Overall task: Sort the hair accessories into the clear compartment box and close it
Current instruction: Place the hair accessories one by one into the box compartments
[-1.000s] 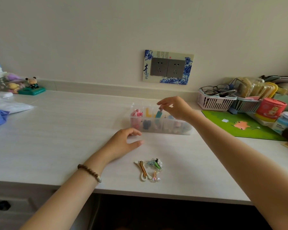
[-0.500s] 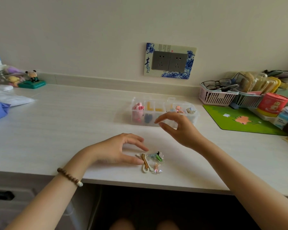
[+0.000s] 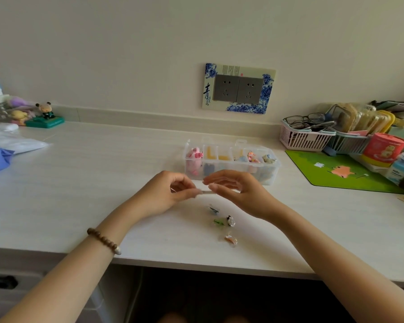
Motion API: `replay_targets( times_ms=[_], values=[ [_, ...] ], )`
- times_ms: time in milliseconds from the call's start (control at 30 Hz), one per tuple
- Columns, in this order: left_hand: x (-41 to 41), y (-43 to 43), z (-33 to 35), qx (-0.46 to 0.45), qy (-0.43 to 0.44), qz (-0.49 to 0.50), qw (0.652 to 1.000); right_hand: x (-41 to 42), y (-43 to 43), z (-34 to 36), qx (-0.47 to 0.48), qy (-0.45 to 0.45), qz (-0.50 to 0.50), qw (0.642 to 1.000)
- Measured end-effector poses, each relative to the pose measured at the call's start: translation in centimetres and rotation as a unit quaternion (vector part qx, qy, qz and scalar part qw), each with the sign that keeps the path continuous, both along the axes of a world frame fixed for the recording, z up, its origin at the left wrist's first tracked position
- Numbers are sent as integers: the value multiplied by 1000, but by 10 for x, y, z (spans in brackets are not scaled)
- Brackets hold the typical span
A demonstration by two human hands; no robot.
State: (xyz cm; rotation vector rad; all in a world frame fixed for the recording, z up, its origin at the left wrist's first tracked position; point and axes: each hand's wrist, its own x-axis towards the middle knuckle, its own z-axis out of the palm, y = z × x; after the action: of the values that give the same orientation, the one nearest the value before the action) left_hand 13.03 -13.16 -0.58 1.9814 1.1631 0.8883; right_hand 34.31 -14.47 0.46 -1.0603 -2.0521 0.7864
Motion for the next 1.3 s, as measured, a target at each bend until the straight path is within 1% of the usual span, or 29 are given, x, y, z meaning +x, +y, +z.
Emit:
replay_targets(
  times_ms=[100, 200, 233, 333, 400, 433, 533, 600, 733, 833, 900, 933, 1000, 1067, 1100, 1167, 1233, 1300],
  values=[
    [12, 13, 8, -18, -63, -10, 998, -4, 6, 0, 10, 77, -27, 997],
    [26, 27, 14, -10, -101, -14, 995, -1, 15, 5, -4, 184, -73, 980],
    [31, 31, 14, -2, -115, -8, 993, 0, 18, 8, -5, 208, -86, 974],
    [39, 39, 12, 7, -157, 6, 988, 6, 33, 17, 11, 232, -124, 965],
    [38, 41, 5, 7, -164, 14, 986, 13, 46, 22, 22, 233, -156, 960],
    [36, 41, 0, 14, -145, 20, 989, 16, 52, 25, 27, 227, -172, 958],
    [30, 41, -11, 49, -48, 24, 997, 22, 71, 32, 45, 182, -199, 962],
    [29, 40, -14, 41, -7, 9, 999, 24, 82, 36, 58, 147, -210, 965],
    [28, 39, -14, 1, 38, -23, 999, 24, 99, 35, 87, 12, -244, 966],
    [26, 34, -12, -15, 71, -36, 997, 24, 101, 34, 75, -80, -221, 969],
    [26, 31, -11, -25, 83, -42, 995, 25, 101, 30, 109, -146, -214, 960],
    [25, 31, -10, -30, 84, -44, 995, 26, 101, 28, 139, -162, -220, 952],
    [25, 29, -7, -39, 85, -56, 994, 24, 95, 27, 195, -151, -227, 942],
    [23, 26, -3, -61, 92, -85, 990, 21, 84, 27, 217, -109, -207, 948],
    [23, 25, -2, -70, 100, -101, 987, 19, 77, 27, 209, -87, -185, 956],
    [23, 24, -4, -66, 112, -114, 985, 17, 60, 24, 163, -57, -127, 977],
    [23, 25, -7, -53, 100, -93, 989, 16, 47, 14, 100, -40, -81, 991],
    [25, 27, -8, -44, 75, -54, 995, 17, 38, 3, 55, -34, -56, 996]
  ],
)
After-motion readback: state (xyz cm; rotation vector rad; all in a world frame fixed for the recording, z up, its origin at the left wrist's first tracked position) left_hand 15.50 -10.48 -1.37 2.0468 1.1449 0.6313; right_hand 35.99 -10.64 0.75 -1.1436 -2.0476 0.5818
